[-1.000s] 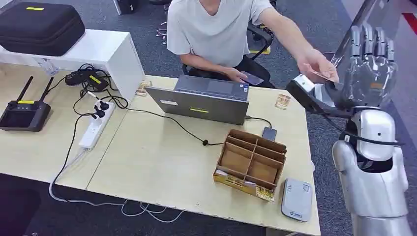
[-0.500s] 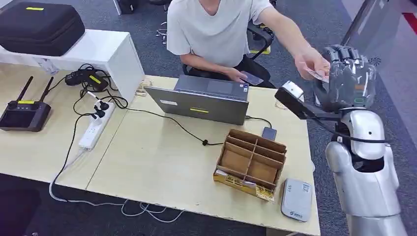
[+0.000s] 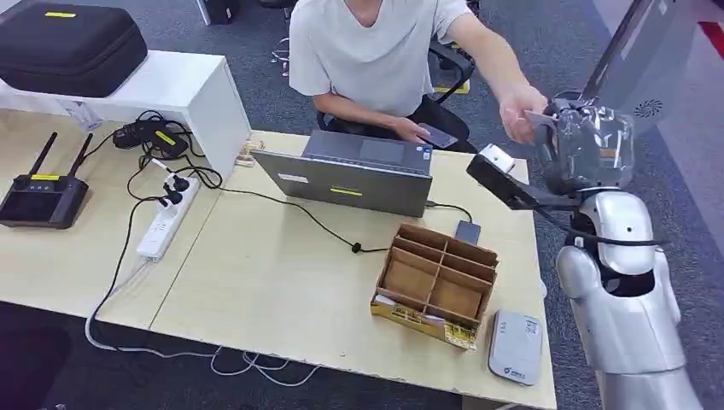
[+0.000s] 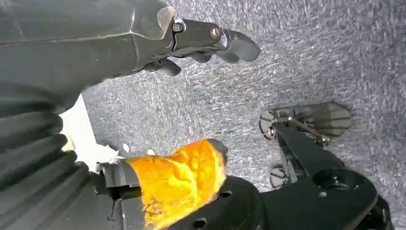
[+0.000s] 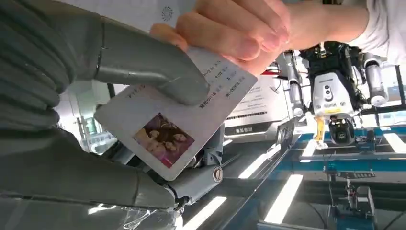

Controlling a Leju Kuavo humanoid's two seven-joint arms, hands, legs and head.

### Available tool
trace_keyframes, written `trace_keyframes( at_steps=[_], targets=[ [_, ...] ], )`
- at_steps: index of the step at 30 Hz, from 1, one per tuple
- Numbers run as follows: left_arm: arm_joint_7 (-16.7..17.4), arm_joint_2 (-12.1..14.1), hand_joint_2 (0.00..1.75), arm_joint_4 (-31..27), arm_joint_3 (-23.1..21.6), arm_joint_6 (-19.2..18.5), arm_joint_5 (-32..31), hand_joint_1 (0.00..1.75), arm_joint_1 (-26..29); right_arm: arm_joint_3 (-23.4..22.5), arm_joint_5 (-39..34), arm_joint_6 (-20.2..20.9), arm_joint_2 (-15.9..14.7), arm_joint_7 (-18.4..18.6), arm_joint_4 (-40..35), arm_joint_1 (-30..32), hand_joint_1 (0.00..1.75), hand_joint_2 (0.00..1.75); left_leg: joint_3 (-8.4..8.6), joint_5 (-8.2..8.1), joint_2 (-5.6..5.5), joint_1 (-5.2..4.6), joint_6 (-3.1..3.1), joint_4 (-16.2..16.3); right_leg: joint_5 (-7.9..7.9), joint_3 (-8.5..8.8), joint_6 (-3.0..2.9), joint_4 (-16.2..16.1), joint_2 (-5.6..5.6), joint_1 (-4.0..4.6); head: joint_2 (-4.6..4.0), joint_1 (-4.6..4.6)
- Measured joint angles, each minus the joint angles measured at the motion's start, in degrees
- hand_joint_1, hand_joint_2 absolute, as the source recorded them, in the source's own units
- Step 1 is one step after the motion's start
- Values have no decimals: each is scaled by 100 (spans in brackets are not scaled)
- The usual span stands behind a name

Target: Pass the card to the sensor for recognition and then transmit it.

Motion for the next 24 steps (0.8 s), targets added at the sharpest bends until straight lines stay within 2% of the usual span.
trace_keyframes(
  at_steps=[7,13,21,24],
  targets=[
    [2,-4,175,0,0,-17,4,0,0,44,-43,-41,11,0,24,-8,175,175,0,2,0,0,2,0,0,0,0,0,0,0,-2,0],
    [7,-42,175,0,68,193,107,0,3,22,-260,-495,11,40,-416,412,175,175,3,1,-4,1,2,2,-1,-3,0,-3,-4,1,-2,-2],
    [122,-87,175,0,315,324,265,0,10,-367,-341,-1395,-179,-444,-2051,2378,175,175,-7,-13,-14,2,-2,1,-10,-8,-1,-7,-12,2,-2,0],
    [125,-114,175,0,387,339,271,0,9,-586,-317,-1596,-232,-590,-2497,3030,175,175,-9,-14,-12,1,-2,1,-10,-9,-1,-7,-10,1,-2,0]
  ],
)
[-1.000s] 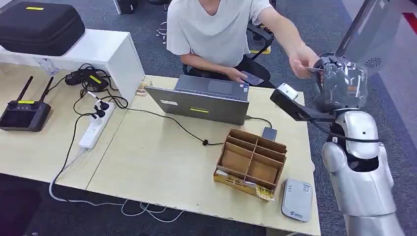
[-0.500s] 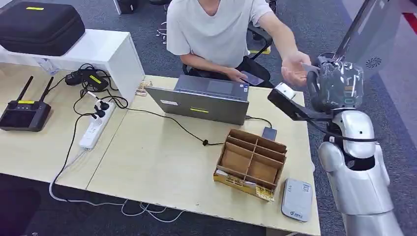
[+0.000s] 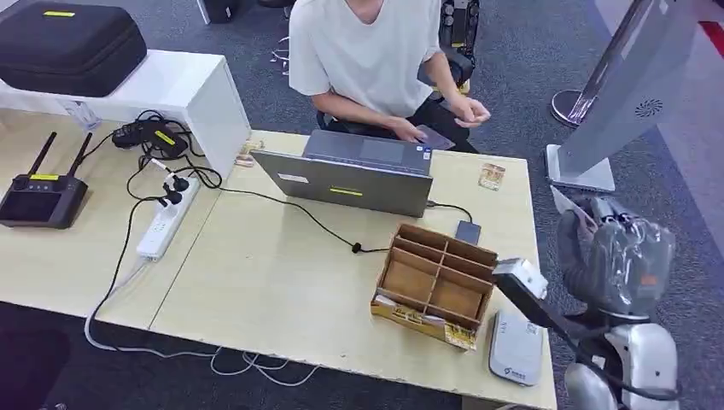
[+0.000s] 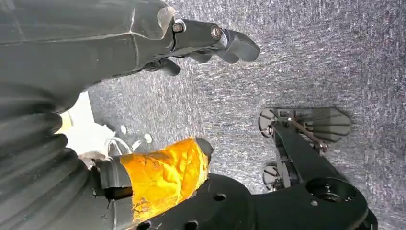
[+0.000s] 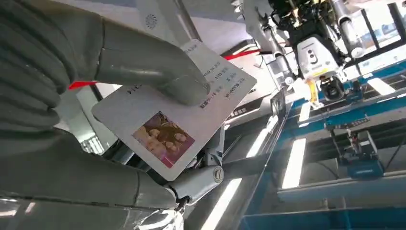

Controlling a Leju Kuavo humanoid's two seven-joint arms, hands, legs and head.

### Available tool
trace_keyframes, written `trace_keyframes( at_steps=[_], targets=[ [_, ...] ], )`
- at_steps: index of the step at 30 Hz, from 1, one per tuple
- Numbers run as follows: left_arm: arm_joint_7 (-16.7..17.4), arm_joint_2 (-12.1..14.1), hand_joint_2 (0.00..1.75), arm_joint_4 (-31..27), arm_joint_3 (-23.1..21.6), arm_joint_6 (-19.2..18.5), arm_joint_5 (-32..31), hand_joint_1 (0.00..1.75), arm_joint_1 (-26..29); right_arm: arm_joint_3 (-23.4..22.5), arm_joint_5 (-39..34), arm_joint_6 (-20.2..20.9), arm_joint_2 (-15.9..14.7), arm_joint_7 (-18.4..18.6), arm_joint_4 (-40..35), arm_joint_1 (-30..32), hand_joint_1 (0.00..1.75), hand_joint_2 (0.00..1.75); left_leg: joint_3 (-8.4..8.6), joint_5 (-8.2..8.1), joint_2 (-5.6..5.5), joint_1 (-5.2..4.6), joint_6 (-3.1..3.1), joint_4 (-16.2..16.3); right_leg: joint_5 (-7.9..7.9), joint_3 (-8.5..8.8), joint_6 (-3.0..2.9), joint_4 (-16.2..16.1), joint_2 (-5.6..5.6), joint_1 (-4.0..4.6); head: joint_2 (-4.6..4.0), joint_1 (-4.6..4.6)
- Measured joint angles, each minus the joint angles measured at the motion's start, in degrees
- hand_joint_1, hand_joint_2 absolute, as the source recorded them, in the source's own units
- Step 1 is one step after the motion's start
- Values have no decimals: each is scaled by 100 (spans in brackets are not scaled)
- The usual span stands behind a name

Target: Pass the card to the sensor for recognition and then transmit it.

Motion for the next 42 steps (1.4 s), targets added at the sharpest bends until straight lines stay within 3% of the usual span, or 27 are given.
trace_keyframes(
  at_steps=[13,21,25,30,42],
  targets=[
    [2,-26,175,0,100,18,2,0,-4,-284,22,-9,-48,-63,-553,605,175,175,6,7,10,2,-5,0,6,-3,-5,2,5,1,0,0],
    [68,-72,175,0,247,90,-2,0,-4,-820,-28,-306,66,-358,-640,1643,175,175,-1,-1,1,1,0,-1,-2,-3,-3,0,-1,1,0,0],
    [68,-94,175,0,280,96,-105,0,-12,-900,554,-542,245,-404,-154,1917,175,175,-1,-2,4,2,-3,-2,-4,-3,-6,1,-1,2,0,0],
    [66,-111,175,0,284,76,-236,0,-20,-815,974,-911,380,-121,708,1958,175,175,0,2,6,6,-4,-3,-3,-1,-8,1,0,6,2,0],
    [66,-111,175,0,334,76,-345,0,-38,-708,1078,-1139,625,107,2256,1729,175,175,0,2,7,6,-4,-3,-1,-2,-11,2,0,6,0,0]
  ],
)
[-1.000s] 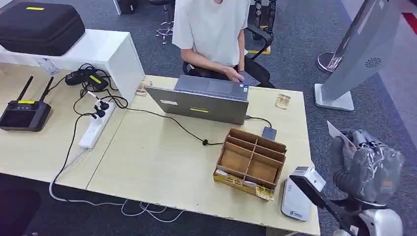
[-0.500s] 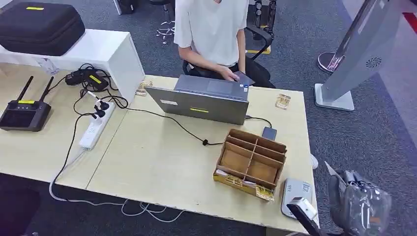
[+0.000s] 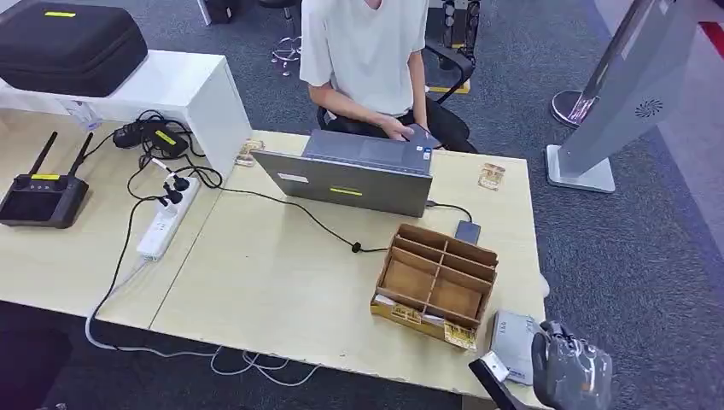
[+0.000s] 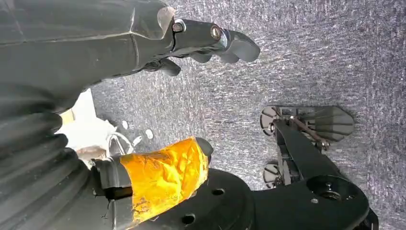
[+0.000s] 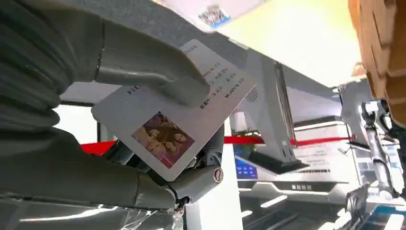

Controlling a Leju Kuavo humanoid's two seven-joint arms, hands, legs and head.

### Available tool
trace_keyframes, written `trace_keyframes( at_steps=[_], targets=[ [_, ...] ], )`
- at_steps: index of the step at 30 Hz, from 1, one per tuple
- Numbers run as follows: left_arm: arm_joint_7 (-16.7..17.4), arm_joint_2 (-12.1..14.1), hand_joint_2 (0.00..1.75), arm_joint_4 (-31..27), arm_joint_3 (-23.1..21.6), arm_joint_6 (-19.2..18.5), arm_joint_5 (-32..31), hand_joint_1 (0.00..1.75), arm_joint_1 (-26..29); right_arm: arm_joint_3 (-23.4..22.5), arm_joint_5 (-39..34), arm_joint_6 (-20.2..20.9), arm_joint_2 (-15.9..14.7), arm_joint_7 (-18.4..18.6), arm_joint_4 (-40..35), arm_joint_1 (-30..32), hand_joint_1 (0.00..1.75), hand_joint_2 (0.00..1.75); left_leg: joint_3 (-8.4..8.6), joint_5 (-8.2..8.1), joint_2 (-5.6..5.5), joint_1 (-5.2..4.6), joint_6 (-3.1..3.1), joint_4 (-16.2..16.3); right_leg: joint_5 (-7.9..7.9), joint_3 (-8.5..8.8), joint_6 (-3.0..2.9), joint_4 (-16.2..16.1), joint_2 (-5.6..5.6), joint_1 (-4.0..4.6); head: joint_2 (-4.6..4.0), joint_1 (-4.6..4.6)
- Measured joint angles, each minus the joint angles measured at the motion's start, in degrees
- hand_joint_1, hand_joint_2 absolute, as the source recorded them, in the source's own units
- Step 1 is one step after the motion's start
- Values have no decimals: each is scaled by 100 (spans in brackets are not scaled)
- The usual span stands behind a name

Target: Pass the card to the sensor for recognition and then transmit it.

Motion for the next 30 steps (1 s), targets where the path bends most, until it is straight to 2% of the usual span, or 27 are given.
trace_keyframes(
  at_steps=[16,30],
  targets=[
    [0,0,175,0,31,-6,-81,0,-8,258,22,-192,197,20,778,-123,175,175,6,0,4,2,0,0,1,4,0,0,2,2,0,0],
    [0,2,175,0,42,-26,-166,0,-9,275,31,-149,195,149,679,-266,175,175,7,2,4,1,-1,1,3,5,1,0,2,1,0,0]
  ],
)
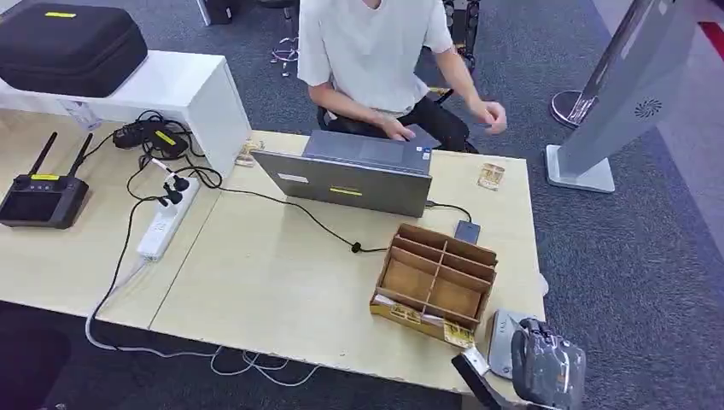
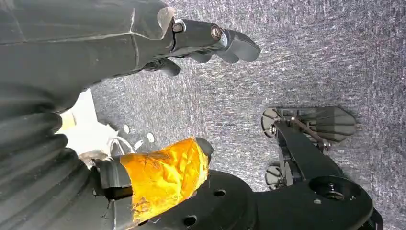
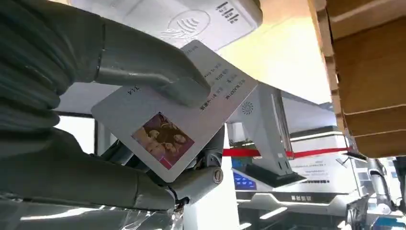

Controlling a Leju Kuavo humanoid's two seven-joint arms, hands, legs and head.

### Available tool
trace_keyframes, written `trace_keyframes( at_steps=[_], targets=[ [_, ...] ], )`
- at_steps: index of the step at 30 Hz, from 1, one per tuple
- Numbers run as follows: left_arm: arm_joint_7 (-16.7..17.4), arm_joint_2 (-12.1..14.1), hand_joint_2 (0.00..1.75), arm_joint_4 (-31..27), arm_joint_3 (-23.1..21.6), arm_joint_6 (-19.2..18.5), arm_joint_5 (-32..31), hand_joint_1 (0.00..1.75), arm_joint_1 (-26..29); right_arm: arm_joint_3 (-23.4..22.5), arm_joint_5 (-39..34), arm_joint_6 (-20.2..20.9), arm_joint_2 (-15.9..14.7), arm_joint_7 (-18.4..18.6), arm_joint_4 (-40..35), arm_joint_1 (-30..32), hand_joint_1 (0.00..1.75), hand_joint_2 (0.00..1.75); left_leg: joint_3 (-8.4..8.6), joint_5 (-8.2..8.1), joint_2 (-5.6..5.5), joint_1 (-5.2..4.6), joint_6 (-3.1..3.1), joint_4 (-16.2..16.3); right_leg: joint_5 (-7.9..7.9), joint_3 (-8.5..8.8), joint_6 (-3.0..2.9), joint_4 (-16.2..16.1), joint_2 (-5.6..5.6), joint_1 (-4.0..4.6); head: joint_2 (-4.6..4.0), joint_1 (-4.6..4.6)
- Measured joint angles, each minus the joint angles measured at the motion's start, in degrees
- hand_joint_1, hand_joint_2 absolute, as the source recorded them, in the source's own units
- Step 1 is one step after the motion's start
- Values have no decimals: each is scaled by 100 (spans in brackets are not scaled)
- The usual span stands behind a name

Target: Pass the card to the sensor for recognition and then transmit it.

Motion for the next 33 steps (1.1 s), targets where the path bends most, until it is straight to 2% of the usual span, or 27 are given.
trace_keyframes(
  at_steps=[6,12,17,22,29,33],
  targets=[
    [0,11,175,0,37,-55,-177,0,-2,-2,52,77,-28,20,-621,-327,175,175,-6,3,6,0,-3,-1,7,-5,-2,3,9,0,0,0],
    [0,57,175,0,37,-125,-341,0,-12,11,236,748,-131,74,-1388,-1636,175,175,-14,31,17,0,-1,0,34,-19,4,3,21,-1,0,0],
    [-22,87,175,0,37,-217,-481,0,-30,256,507,1255,-155,400,-1436,-2802,175,175,-22,47,16,1,-3,0,47,-25,1,4,21,0,2,0],
    [-138,101,175,0,37,-313,-582,0,-52,628,754,1456,-151,757,-943,-3791,175,175,-31,55,8,1,-3,-1,52,-28,-3,8,15,1,0,0],
    [-197,111,175,0,37,-378,-796,0,-78,1080,804,1707,63,1384,445,-5091,175,175,-34,60,9,2,-7,0,58,-34,-7,9,15,1,0,2],
    [-221,118,175,0,37,-415,-850,0,-83,1621,804,1711,109,1645,1284,-5587,175,175,-34,60,8,2,-7,0,58,-36,-7,9,14,1,0,0]
  ],
)
